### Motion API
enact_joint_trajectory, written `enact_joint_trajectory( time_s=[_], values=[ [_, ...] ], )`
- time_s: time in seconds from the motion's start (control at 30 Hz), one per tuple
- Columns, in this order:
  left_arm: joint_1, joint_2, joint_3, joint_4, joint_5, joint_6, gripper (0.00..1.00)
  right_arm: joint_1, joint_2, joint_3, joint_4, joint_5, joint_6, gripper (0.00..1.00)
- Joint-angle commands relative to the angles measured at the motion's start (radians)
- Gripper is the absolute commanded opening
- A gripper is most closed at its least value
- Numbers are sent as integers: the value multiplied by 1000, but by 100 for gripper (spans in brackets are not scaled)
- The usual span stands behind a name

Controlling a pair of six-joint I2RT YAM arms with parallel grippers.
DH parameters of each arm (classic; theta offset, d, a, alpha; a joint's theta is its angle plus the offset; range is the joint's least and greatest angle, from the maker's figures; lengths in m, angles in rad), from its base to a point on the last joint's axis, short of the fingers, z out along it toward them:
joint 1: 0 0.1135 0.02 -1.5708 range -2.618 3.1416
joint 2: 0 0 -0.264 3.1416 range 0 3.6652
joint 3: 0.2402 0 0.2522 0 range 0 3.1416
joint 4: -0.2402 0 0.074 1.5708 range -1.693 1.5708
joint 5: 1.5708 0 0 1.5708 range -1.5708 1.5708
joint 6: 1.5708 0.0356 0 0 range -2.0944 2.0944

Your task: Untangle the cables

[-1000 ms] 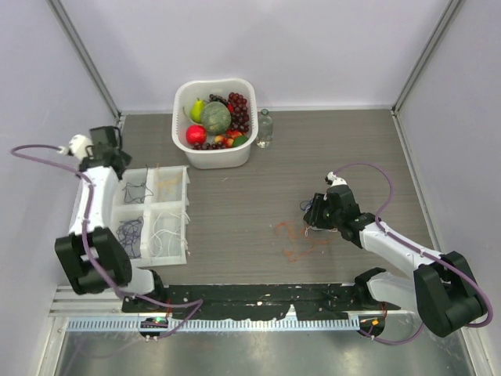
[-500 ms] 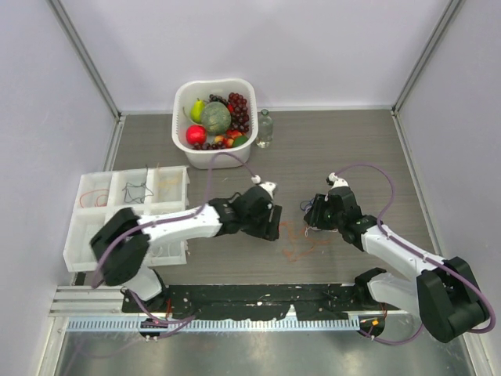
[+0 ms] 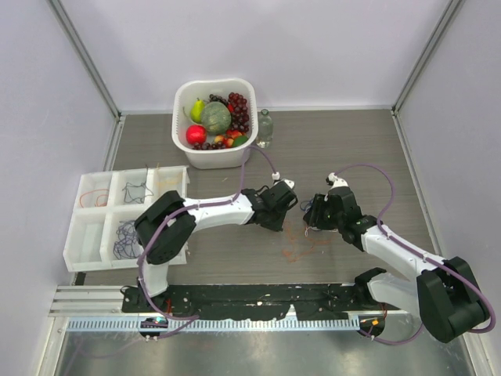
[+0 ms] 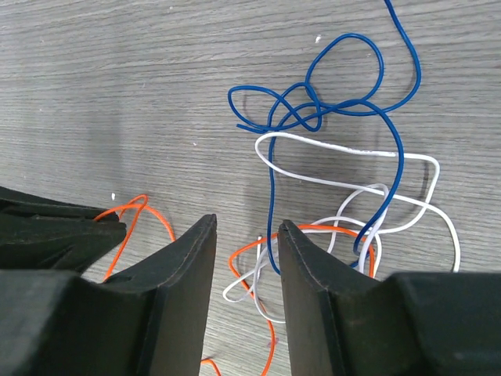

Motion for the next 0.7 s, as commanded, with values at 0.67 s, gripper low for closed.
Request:
enact_joint_trajectory(
  time_s=[0.67],
  values=[
    [-1,-946,124,-348,-277,152,0,30,251,140,-79,197,26,38]
  ],
)
